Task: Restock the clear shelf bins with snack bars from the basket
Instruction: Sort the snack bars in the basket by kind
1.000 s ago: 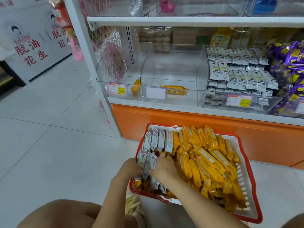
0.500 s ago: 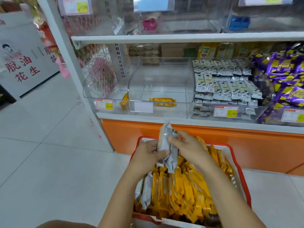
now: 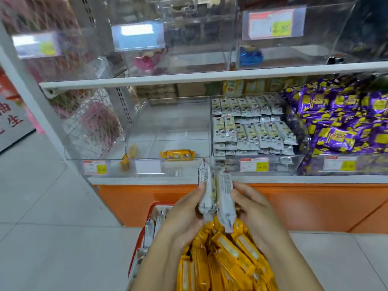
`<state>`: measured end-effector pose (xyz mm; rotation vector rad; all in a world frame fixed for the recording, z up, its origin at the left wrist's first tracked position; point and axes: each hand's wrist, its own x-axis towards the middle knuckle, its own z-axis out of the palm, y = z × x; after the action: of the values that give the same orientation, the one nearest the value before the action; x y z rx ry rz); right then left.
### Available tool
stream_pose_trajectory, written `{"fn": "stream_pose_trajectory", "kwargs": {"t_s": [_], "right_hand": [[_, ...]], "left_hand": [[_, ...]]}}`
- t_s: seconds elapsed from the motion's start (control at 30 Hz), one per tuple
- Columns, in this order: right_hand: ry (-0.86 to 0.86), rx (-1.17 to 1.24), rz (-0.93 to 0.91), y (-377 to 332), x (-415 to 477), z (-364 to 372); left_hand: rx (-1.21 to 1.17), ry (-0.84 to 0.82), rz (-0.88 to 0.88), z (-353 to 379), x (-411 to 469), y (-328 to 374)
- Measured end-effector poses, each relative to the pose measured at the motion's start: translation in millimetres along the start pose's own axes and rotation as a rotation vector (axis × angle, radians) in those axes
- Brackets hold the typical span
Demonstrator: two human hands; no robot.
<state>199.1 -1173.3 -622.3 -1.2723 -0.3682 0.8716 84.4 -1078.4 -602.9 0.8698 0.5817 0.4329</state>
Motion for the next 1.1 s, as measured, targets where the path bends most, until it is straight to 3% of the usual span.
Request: {"fn": "stream_pose_trajectory", "kwargs": {"t_s": [0.1, 0.33, 0.53, 0.67, 0.8, 0.97, 1.1], "right_hand": [[0.072, 0.127, 0.038, -4, 3, -12], [0.247, -0.26, -0.298, -14, 12, -18], [0.2, -0.354, -0.431, -22, 4, -12], [0.147, -0.564, -0.493, -27, 2, -10], [0.255, -0.551, -0.514, -46, 9, -13], [0.433, -0.841, -0.573, -82, 59, -31], [0.444, -1.069, -0.547, -101, 110, -35]], "left_hand": [[-0.041, -0.036, -0.027, 6, 10, -2], [0.006, -0.082, -0.117, 21, 21, -9], [-0.021, -0.135, -0.055, 32, 27, 2], [-0.025, -0.178, -0.023, 42, 35, 17], [0.271, -0.209, 0.062, 59, 40, 37], [0.985, 0.245, 0.511, 66, 69, 65], [1.351, 0.214, 0.551, 57, 101, 68]]}}
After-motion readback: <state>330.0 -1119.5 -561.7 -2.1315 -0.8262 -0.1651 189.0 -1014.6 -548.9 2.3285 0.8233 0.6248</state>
